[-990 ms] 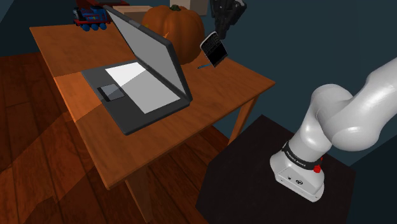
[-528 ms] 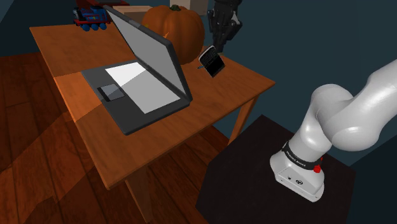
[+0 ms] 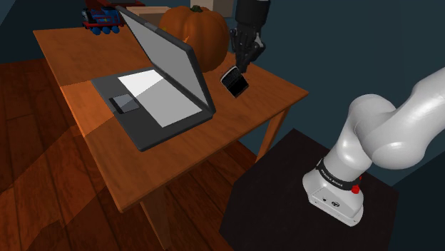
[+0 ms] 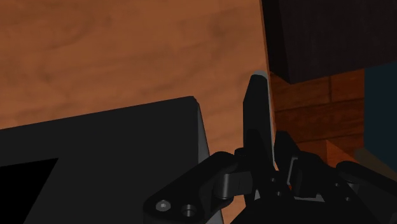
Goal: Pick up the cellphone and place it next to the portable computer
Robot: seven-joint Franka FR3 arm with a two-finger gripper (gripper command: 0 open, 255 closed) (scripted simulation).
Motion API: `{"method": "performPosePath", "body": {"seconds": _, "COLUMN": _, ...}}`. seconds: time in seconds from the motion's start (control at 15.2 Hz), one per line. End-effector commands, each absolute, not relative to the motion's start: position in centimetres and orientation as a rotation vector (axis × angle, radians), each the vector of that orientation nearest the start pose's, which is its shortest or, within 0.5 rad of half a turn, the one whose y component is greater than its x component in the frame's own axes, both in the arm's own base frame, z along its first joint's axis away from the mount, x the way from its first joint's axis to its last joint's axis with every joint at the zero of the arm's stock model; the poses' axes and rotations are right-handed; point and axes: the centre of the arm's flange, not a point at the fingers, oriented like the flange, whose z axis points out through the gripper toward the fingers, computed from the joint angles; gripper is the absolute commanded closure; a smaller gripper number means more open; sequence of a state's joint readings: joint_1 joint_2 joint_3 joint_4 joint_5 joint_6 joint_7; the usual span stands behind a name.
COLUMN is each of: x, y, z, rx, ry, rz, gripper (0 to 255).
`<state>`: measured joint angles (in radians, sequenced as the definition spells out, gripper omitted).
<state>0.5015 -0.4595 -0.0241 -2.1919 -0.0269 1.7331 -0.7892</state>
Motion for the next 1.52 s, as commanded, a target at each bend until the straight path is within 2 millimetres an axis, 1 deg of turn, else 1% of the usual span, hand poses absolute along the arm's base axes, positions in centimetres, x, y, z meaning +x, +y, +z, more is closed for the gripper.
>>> {"method": "performPosePath", "body": {"seconds": 0.0, "x": 37.0, "y": 18.7, "z": 55.5, "rx": -2.539, "ry": -1.877, "rz": 0.002, "gripper": 255}}
{"method": "performPosePath", "body": {"seconds": 1.45, "x": 37.0, "y": 18.7, "z": 43.9, "rx": -2.539, "ry": -1.877, "rz": 0.002, "gripper": 255}}
